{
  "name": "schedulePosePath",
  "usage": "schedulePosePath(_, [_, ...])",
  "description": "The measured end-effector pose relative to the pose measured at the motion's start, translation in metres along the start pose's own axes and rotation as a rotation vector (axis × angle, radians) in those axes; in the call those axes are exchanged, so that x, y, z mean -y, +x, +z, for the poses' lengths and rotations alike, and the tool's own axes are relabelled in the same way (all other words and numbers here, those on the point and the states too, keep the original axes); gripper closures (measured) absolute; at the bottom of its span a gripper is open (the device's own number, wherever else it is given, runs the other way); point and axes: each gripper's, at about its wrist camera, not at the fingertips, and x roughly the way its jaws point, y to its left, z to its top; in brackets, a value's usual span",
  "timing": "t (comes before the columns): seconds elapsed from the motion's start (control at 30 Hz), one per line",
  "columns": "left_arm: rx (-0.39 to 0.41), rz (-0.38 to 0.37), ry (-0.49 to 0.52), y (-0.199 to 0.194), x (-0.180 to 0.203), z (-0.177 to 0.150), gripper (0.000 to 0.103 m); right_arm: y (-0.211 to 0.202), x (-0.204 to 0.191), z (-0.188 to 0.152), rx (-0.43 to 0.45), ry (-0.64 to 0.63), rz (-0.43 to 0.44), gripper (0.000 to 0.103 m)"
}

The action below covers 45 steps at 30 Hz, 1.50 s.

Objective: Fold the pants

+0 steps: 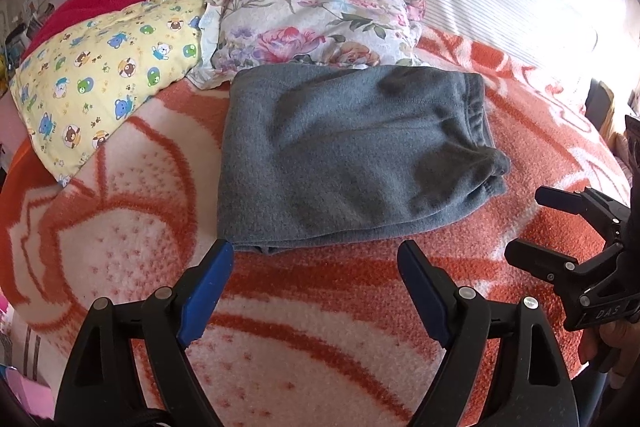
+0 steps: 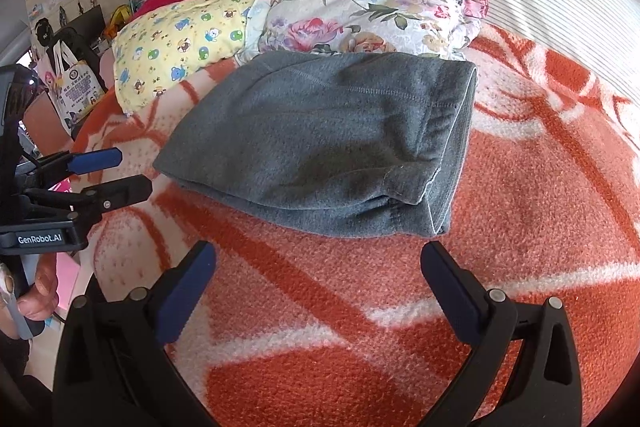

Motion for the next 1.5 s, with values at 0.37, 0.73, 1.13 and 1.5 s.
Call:
schedulePosePath(0.37, [0.028,0.002,0.009,-0.006,0.002,-0.002,0.017,0.000,-0.008,0.001,0.010,-0.019,0.009,0.001])
schedulePosePath(0.73, [0.064,-0.002,0.008,-0.013,0.004,-0.001,0.016,-0.002,-0.011,0.006,0.027,-0.024,0.011,0.001])
schedulePosePath(1.13, [0.087,-0.043,-0.022,-0.011,-0.003,0.008,0.016,-0.001,-0.014,0.019,0.048,-0.035,0.022,0.001])
schedulePosePath(1.5, [0.074,-0.025,-0.019,0.003,-0.009,0.016,0.016,0.012,-0.014,0.024,0.027,-0.050,0.023,0.001])
